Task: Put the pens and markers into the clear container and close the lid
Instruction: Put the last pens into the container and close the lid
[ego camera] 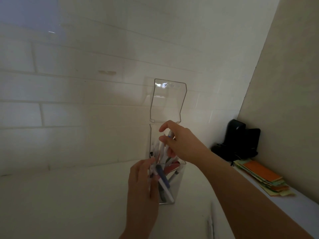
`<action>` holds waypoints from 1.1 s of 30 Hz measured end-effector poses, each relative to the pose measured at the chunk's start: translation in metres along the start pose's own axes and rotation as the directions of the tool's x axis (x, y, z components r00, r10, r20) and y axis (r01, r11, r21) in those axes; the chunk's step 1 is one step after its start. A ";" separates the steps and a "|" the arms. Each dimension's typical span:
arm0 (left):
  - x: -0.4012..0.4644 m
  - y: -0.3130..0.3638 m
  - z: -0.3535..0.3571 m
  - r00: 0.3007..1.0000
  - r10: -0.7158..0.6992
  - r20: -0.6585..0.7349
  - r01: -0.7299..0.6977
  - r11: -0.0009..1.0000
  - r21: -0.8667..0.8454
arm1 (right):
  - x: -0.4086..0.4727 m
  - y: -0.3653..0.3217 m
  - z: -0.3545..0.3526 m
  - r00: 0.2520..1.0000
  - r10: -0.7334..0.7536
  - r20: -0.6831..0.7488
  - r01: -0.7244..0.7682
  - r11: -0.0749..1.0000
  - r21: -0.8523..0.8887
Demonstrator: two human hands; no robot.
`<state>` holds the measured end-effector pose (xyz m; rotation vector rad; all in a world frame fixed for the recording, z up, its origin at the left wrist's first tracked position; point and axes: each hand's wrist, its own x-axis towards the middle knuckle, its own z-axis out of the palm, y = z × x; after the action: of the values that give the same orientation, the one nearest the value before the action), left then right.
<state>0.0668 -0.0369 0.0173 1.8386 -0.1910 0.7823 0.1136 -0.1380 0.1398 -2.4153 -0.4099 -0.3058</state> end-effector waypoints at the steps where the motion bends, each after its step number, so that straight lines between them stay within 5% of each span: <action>1: -0.001 -0.001 0.000 1.000 -0.012 0.004 0.012 1.000 0.005 | 0.000 -0.001 0.000 0.999 -0.030 -0.032 0.029 0.999 -0.041; 5: -0.001 -0.001 0.003 0.999 -0.034 0.002 0.034 0.999 -0.015 | -0.006 0.003 -0.001 0.975 -0.070 -0.211 0.049 0.993 -0.107; 9: -0.003 0.002 0.000 0.998 0.057 -0.021 -0.057 0.998 0.004 | -0.018 0.007 0.008 0.997 0.010 0.082 0.012 0.963 -0.268; 11: -0.003 0.005 -0.001 0.996 0.090 -0.025 -0.090 0.996 0.015 | -0.024 0.008 0.010 0.996 0.001 0.091 0.021 0.970 -0.243; 16: -0.012 0.009 -0.003 0.938 0.289 0.192 -0.305 0.951 0.059 | -0.062 0.026 -0.016 0.918 -0.104 -0.382 0.060 0.990 -0.126; 18: -0.019 0.014 -0.001 0.856 0.321 0.407 -0.369 0.928 0.045 | -0.087 0.047 -0.021 0.934 0.023 -0.357 -0.071 0.990 -0.122; 21: -0.035 0.024 0.007 0.683 0.192 0.705 -0.339 0.938 0.074 | -0.123 0.084 -0.006 0.937 0.326 -0.129 -0.348 0.905 -0.245; 25: -0.057 0.040 0.028 0.413 -0.164 0.896 -0.390 0.857 0.337 | -0.153 0.109 0.024 0.810 0.582 -0.072 -0.570 0.753 -0.327; 30: -0.070 0.039 0.047 0.374 -0.283 0.883 -0.483 0.753 0.446 | -0.158 0.108 0.034 0.776 0.627 -0.073 -0.597 0.691 -0.407; 33: -0.072 0.040 0.044 0.431 -0.338 0.837 -0.437 0.733 0.521 | -0.158 0.112 0.036 0.778 0.628 -0.026 -0.590 0.714 -0.377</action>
<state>0.0113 -0.1086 -0.0034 2.8721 -0.7576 -0.3419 0.0129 -0.2298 -0.0018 -2.7718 0.4666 0.0565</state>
